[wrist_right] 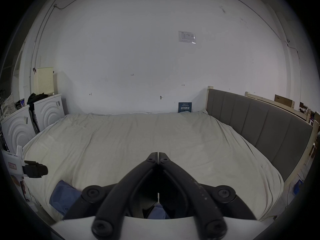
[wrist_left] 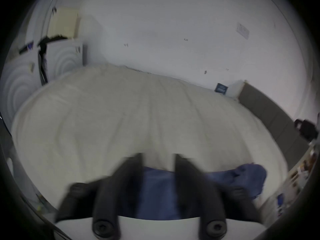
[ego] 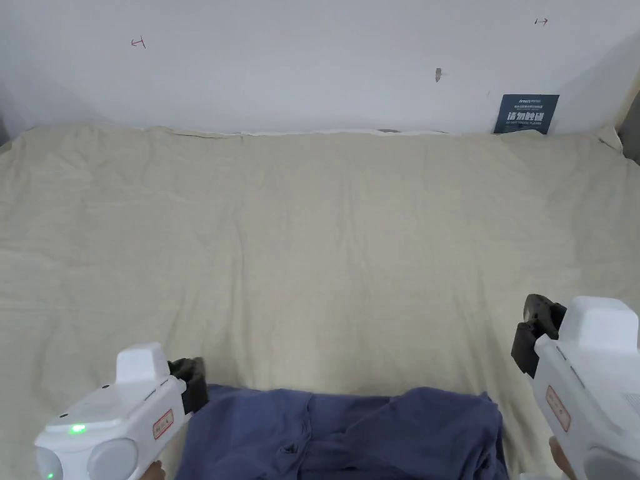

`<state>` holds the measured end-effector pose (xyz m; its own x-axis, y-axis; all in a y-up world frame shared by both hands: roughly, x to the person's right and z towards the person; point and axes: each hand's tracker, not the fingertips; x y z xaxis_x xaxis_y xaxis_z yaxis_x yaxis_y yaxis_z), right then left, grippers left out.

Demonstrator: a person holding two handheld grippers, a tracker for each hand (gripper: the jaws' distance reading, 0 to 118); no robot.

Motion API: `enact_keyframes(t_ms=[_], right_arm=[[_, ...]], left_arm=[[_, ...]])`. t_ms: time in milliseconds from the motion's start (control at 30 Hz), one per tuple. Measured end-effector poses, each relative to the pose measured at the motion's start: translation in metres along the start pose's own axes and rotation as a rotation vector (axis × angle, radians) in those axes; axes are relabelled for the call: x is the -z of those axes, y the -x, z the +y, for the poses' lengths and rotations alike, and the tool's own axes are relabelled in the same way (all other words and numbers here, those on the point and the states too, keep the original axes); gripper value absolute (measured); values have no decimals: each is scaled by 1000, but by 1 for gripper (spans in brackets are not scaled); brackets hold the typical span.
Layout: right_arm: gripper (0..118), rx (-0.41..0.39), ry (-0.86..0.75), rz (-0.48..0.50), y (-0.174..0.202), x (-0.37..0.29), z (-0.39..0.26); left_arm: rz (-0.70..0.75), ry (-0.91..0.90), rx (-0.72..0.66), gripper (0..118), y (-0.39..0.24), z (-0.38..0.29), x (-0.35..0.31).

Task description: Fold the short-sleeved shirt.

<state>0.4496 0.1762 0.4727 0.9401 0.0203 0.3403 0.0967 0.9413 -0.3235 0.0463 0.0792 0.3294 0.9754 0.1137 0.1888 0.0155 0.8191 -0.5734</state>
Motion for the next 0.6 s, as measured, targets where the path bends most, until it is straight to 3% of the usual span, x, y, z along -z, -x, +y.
enact_keyframes(t_ms=[33, 200, 600], right_arm=[[1, 1, 1, 1, -1, 0, 0], [1, 10, 4, -5, -5, -2, -2], [1, 26, 11, -46, -27, -8, -5]], left_arm=[[15, 6, 20, 1, 0, -5, 2], [-19, 83, 54, 0, -12, -38, 24], [-212, 291, 195, 0, -119, -112, 48]])
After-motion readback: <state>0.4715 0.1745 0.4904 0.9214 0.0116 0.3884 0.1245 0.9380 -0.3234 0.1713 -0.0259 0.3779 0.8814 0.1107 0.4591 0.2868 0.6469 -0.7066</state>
